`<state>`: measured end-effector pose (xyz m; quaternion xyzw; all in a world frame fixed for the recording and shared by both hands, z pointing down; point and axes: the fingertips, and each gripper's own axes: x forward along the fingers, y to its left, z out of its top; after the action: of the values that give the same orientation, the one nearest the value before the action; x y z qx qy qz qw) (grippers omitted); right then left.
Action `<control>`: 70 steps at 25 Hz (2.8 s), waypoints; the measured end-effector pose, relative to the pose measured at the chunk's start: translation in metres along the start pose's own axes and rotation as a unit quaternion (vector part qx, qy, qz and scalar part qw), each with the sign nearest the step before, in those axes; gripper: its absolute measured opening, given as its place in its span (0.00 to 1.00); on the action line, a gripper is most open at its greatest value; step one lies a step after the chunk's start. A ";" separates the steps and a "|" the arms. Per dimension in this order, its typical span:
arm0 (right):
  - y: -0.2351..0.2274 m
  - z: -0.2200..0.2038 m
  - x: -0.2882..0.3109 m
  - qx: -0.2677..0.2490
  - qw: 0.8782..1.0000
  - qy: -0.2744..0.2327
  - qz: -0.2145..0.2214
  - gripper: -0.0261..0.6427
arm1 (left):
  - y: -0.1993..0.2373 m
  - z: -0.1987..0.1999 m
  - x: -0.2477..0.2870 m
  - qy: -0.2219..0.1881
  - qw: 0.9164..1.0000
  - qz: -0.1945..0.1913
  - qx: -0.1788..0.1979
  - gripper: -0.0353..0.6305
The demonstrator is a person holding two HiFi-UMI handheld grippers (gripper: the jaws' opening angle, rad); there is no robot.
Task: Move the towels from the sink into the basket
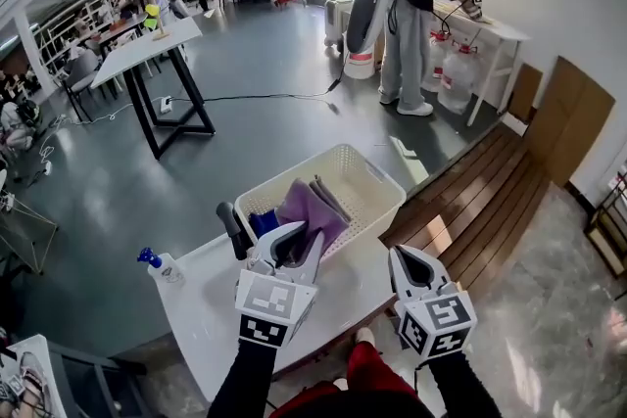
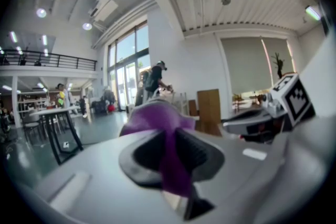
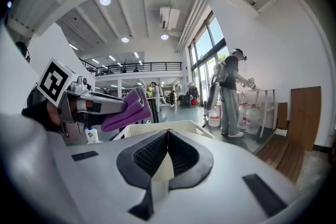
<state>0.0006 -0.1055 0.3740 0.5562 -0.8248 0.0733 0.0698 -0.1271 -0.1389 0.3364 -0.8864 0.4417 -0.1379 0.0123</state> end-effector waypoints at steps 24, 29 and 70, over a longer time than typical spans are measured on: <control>-0.115 0.018 0.069 0.009 1.000 0.007 -0.012 0.05 | 0.017 0.006 0.130 0.064 0.998 -0.016 0.010 0.16; -0.135 0.017 0.081 0.013 1.000 0.013 -0.011 0.05 | 0.016 -0.005 0.152 0.083 0.996 -0.018 0.003 0.16; -0.191 -0.017 0.185 0.014 0.995 0.088 0.036 0.05 | 0.027 -0.119 0.263 0.236 0.968 -0.055 -0.060 0.16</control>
<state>0.1098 -0.3405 0.4350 0.5182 -0.8341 0.1361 0.1313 -0.0278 -0.3505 0.5082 -0.8507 0.3900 -0.3175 -0.1531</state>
